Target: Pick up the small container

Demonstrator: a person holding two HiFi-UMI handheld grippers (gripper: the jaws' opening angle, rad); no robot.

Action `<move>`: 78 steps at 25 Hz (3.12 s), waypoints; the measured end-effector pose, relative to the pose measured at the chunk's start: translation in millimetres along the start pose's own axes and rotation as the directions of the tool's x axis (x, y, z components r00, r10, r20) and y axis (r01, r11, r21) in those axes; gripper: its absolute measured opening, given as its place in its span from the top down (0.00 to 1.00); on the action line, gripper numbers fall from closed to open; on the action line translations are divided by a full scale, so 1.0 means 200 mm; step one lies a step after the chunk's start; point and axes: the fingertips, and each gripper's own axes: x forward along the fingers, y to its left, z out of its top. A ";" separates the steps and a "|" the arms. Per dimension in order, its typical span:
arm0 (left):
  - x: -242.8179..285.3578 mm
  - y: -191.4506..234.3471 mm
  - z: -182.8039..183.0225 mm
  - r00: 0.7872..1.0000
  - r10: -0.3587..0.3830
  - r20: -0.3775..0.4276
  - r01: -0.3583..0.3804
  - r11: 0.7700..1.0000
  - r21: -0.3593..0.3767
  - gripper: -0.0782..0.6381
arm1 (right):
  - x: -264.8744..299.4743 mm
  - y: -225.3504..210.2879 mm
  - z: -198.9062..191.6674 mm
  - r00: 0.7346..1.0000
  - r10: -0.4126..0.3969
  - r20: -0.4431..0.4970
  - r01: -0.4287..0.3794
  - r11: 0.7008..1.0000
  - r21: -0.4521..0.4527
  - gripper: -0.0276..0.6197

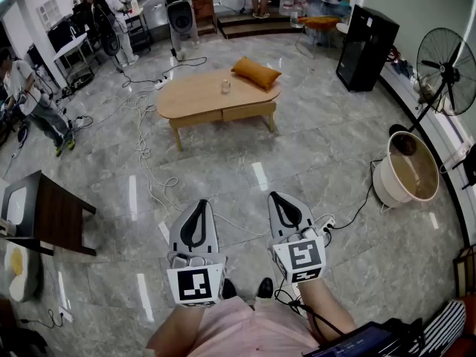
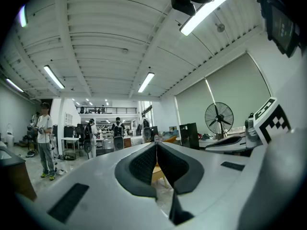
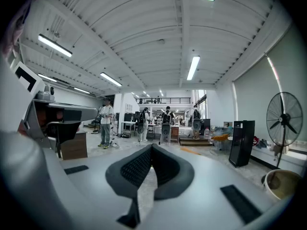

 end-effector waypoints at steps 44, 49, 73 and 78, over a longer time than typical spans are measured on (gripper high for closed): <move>1.55 0.71 -0.19 1.000 -0.008 0.021 0.008 1.000 -0.027 0.87 | 1.61 -0.52 0.19 0.999 -0.029 0.045 0.030 0.999 -0.021 0.49; 1.69 0.75 -0.23 1.000 -0.014 0.001 0.014 0.999 -0.047 0.87 | 1.73 -0.58 0.19 0.998 -0.038 0.041 0.039 0.999 -0.028 0.49; 3.16 0.75 -0.34 0.989 0.051 -0.140 -0.046 0.998 0.039 0.87 | 2.96 -1.53 0.12 0.998 0.056 -0.020 -0.055 0.997 0.047 0.50; 3.27 0.87 -0.31 0.982 0.118 -0.149 -0.109 0.992 0.064 0.87 | 3.14 -1.59 0.18 0.997 0.080 0.015 -0.081 0.996 0.035 0.50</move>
